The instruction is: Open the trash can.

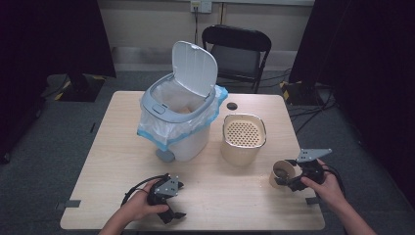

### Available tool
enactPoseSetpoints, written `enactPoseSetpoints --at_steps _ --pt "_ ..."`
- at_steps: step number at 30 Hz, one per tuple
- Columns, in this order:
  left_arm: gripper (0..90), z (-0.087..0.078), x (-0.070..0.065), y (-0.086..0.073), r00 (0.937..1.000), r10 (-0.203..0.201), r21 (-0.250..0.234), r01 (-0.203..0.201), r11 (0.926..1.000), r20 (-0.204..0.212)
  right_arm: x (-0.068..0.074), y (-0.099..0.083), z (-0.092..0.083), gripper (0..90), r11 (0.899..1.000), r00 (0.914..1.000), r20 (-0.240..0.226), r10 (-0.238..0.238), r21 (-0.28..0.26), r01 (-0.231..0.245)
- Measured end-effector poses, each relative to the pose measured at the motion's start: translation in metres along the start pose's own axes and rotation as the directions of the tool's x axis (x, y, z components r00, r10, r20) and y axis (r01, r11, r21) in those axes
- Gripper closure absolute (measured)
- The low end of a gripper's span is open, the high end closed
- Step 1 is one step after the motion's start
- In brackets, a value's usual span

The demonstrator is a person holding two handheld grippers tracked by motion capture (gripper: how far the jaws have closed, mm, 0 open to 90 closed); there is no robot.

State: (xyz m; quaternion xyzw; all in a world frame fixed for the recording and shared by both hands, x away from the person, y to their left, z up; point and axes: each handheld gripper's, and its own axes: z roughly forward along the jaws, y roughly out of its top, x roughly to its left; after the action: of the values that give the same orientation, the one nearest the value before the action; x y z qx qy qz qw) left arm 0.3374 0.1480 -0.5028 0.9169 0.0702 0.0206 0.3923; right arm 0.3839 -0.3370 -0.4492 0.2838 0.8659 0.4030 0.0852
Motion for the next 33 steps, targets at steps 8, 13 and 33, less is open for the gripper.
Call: enactPoseSetpoints --at_steps 8,13,33 --pt "0.0 0.0 0.0 0.0 1.0 0.001 0.0 -0.001 1.0 0.0 -0.002 -0.015 0.001 14.1 0.999 0.9998 0.004 0.018 -0.033 -0.018" --pt "0.0 0.0 0.0 0.0 1.0 0.0 0.0 0.0 1.0 0.0 -0.002 -0.024 0.004 14.2 0.998 0.9995 0.002 0.03 -0.053 -0.03" --pt "0.0 -0.001 0.001 0.0 0.9998 0.021 0.015 -0.021 0.9997 0.001 -0.001 -0.036 0.02 24.5 0.982 0.9981 -0.022 0.058 -0.181 -0.061"
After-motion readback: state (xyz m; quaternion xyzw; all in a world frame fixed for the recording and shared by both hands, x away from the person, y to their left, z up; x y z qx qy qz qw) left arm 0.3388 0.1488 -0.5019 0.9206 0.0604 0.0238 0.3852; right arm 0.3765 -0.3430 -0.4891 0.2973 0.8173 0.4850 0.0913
